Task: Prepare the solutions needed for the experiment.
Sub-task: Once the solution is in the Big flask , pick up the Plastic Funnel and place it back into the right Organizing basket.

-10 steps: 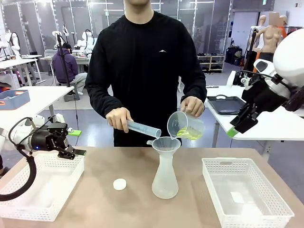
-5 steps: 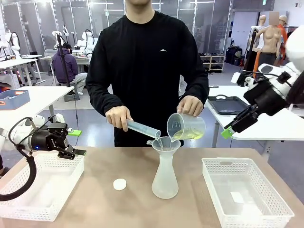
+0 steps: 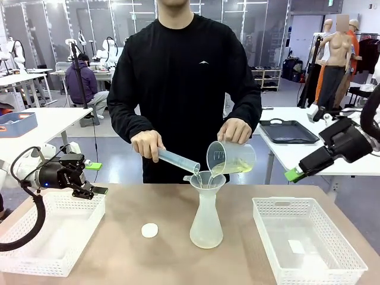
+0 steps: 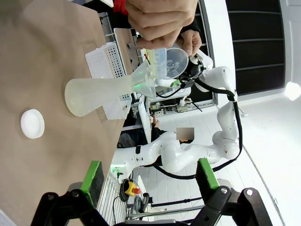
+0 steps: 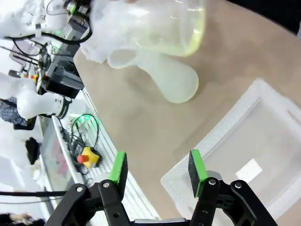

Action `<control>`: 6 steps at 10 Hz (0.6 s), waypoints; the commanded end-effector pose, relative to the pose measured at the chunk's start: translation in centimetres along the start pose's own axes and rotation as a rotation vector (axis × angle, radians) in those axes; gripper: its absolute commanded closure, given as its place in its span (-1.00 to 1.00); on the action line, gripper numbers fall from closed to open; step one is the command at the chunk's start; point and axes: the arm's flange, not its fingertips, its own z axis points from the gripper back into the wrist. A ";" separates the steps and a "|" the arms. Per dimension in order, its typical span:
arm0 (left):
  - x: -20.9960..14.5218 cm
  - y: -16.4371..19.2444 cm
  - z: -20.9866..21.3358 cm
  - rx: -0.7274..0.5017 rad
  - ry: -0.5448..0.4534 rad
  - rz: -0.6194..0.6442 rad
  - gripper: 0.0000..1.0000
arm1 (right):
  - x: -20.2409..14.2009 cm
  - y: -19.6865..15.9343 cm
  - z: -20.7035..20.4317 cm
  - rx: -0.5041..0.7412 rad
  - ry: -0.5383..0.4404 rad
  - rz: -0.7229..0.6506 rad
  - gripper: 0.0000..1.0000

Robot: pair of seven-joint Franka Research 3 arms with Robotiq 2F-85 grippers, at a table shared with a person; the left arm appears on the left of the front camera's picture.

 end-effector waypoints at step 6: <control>0.1 -0.2 -0.1 0.001 0.002 -0.001 -1.00 | -1.2 -8.0 -3.0 0.581 -0.251 -0.447 -0.32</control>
